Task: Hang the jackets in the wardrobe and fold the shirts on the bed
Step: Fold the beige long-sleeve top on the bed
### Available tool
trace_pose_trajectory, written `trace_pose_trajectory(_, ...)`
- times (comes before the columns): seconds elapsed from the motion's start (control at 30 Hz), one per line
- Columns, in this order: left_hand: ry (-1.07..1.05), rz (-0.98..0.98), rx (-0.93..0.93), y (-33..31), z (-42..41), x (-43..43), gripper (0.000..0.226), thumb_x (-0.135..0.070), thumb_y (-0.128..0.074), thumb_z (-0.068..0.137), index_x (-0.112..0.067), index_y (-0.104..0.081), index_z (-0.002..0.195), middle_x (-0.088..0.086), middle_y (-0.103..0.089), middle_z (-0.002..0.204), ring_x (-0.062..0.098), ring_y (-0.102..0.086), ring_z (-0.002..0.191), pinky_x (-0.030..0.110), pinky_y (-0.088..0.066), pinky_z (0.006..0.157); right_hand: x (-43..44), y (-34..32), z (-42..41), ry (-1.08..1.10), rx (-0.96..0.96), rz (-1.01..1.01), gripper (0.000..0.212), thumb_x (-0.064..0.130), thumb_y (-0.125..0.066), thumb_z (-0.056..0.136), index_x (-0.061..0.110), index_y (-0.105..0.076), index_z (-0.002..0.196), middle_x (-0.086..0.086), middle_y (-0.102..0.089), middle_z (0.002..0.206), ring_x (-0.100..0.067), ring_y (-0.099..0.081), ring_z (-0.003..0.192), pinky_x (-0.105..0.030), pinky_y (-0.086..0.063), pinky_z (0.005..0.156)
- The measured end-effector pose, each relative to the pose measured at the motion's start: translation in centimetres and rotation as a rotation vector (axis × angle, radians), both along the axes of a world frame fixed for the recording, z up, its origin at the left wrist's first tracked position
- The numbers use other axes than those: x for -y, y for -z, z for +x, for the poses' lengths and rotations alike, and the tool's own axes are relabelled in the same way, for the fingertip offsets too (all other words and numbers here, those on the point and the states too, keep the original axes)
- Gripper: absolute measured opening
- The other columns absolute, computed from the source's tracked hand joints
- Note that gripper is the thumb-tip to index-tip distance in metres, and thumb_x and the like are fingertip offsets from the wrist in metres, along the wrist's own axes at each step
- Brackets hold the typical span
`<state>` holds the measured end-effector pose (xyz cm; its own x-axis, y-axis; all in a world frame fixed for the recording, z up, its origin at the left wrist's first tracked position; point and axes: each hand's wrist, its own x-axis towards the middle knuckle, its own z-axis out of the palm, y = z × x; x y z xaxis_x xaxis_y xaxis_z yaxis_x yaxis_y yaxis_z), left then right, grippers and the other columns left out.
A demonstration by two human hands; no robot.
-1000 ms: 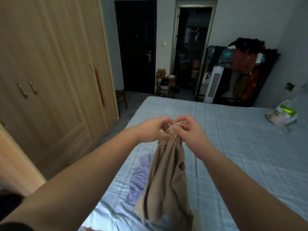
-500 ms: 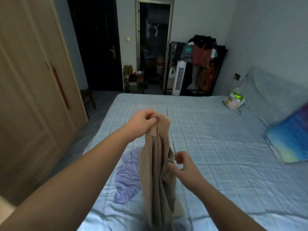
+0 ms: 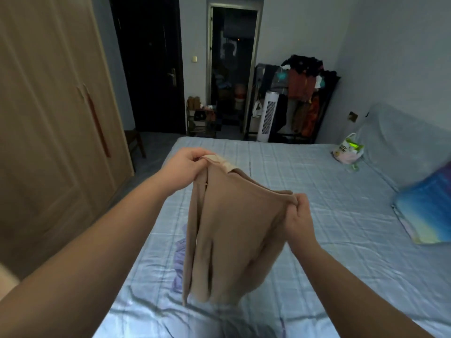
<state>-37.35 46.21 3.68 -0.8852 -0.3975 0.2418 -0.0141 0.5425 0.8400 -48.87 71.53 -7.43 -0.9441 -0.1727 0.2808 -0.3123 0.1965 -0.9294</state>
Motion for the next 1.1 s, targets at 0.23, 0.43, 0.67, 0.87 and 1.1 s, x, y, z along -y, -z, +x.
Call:
trace_pose_trajectory(0.23, -0.244, -0.395, 0.114, -0.2, -1.3, -0.6, 0.021, -0.022, -0.052, 0.100, -0.023, -0.073, 0.099, -0.006, -0.069, 0.091, 0.015, -0.062, 0.088, 0.037, -0.052, 0.081, -4.9, -4.5, -3.6, -0.103, -0.291, 0.424, 0.004, 0.028, -0.040, 0.103, 0.031, -0.037, 0.102, 0.005, -0.053, 0.076, -0.006, -0.049, 0.065, -0.026, -0.033, 0.054)
trace_pose_trajectory(0.43, -0.058, -0.366, 0.154, -0.4, -5.6, -3.9, 0.024, -0.023, -0.051, 0.102, -0.007, -0.067, 0.095, 0.007, -0.063, 0.088, 0.020, -0.056, 0.083, 0.025, -0.040, 0.067, -13.3, -6.0, -11.2, -0.244, -0.270, 0.830, 0.007, 0.020, -0.058, 0.091, 0.019, -0.053, 0.086, 0.005, -0.055, 0.082, -0.023, -0.056, 0.082, -0.035, -0.037, 0.067)
trace_pose_trajectory(0.67, -0.071, -0.212, 0.134, 0.9, -12.4, -10.6, 0.024, -0.027, -0.043, 0.105, -0.012, -0.063, 0.103, 0.000, -0.061, 0.096, 0.013, -0.056, 0.090, 0.023, -0.039, 0.072, -20.8, -5.6, -17.4, -0.271, -0.030, 0.626, 0.017, 0.021, -0.050, 0.099, 0.014, -0.056, 0.085, -0.003, -0.056, 0.080, -0.018, -0.050, 0.075, -0.033, -0.035, 0.065)
trace_pose_trajectory(0.87, -0.165, -0.285, 0.174, 2.5, -19.3, -15.5, 0.026, -0.028, -0.049, 0.102, -0.010, -0.066, 0.096, 0.007, -0.064, 0.092, 0.024, -0.058, 0.089, 0.040, -0.045, 0.079, -26.1, -5.6, -25.0, -0.416, 0.053, 0.506, 0.036, 0.047, -0.068, 0.082, 0.012, -0.061, 0.088, -0.003, -0.057, 0.084, -0.015, -0.051, 0.079, -0.035, -0.037, 0.070)
trace_pose_trajectory(1.1, -0.097, -0.333, 0.240, 4.8, -24.2, -20.6, 0.014, -0.035, -0.063, 0.094, -0.026, -0.069, 0.085, -0.006, -0.066, 0.084, 0.012, -0.060, 0.081, 0.030, -0.042, 0.071, -31.8, -3.7, -32.4, -0.166, -0.264, 0.440, 0.017, 0.025, -0.052, 0.099, 0.020, -0.053, 0.083, 0.002, -0.054, 0.076, -0.018, -0.050, 0.074, -0.032, -0.036, 0.064)
